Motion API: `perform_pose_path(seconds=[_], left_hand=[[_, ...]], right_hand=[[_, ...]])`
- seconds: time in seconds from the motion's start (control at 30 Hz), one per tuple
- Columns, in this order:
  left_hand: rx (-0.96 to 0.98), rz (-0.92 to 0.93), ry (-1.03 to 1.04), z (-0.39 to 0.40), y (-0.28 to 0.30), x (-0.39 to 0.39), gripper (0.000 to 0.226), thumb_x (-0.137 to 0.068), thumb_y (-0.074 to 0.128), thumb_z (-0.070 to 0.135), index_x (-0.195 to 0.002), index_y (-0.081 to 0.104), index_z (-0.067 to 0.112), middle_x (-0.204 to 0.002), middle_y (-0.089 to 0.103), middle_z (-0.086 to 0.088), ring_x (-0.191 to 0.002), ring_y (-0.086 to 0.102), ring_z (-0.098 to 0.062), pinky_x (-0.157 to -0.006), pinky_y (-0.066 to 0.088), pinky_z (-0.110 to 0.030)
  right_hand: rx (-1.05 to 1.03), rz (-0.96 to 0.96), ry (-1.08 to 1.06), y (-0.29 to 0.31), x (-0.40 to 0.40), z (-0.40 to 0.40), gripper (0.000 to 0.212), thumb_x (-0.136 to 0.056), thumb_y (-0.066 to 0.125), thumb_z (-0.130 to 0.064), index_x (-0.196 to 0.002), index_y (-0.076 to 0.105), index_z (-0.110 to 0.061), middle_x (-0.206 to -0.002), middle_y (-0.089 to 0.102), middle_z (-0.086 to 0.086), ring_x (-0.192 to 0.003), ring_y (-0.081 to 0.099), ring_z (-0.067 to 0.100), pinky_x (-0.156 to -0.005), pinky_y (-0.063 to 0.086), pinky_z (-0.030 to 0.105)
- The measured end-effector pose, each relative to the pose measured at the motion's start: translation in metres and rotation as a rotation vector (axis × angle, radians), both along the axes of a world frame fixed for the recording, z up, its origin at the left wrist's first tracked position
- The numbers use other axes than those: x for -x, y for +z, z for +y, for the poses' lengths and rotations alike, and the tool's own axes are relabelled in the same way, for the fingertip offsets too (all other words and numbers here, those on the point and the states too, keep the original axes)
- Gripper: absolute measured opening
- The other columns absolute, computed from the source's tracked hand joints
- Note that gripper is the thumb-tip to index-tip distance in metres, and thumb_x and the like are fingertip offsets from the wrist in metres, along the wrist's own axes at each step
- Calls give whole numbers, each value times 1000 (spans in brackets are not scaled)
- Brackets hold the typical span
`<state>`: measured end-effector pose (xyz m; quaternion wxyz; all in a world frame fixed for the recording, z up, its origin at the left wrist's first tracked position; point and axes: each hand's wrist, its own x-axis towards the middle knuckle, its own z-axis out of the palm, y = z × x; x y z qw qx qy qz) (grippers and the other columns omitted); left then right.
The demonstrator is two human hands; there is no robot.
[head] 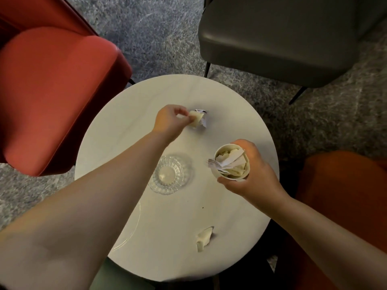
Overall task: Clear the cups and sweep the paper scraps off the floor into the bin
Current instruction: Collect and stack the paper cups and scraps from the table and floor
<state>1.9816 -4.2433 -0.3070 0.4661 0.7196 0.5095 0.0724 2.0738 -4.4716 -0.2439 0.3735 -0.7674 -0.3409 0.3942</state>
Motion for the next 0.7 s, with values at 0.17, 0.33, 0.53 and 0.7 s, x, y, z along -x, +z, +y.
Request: perform_pose_path(seconds=[0.17, 0.33, 0.53, 0.7], left_hand=[[-128, 156, -282, -6, -11, -37, 11, -79, 79, 18, -87, 74, 13, -128, 61, -4, -116, 57, -19, -99, 40, -26], [-149, 328, -291, -14, -19, -37, 15, -81, 76, 18, -95, 73, 12, -106, 64, -5, -101, 60, -24, -76, 41, -26], [-88, 296, -162, -31, -3, -9, 12, -81, 75, 14, -92, 71, 12, -97, 69, -6, -97, 63, -24, -78, 46, -27], [7, 75, 120, -53, 40, 12, 15, -79, 79, 19, -81, 65, 18, -80, 66, 5, -82, 63, -17, -75, 48, -28]], right_hand=[[-22, 4, 4, 1, -2, -6, 63, -64, 85, -26, -110, 45, -43, -106, 54, -19, -99, 57, 5, -80, 54, 29], [-19, 19, 5, 0, -3, -15, 67, -63, 86, -25, -113, 44, -43, -108, 55, -18, -101, 57, 5, -82, 53, 27], [-1, 44, 0, 0, -2, -22, 67, -63, 86, -24, -112, 44, -43, -107, 56, -17, -98, 57, 3, -77, 53, 22], [19, 21, 34, -2, -2, -24, 70, -63, 87, -26, -115, 43, -40, -107, 56, -15, -97, 58, 3, -76, 53, 24]])
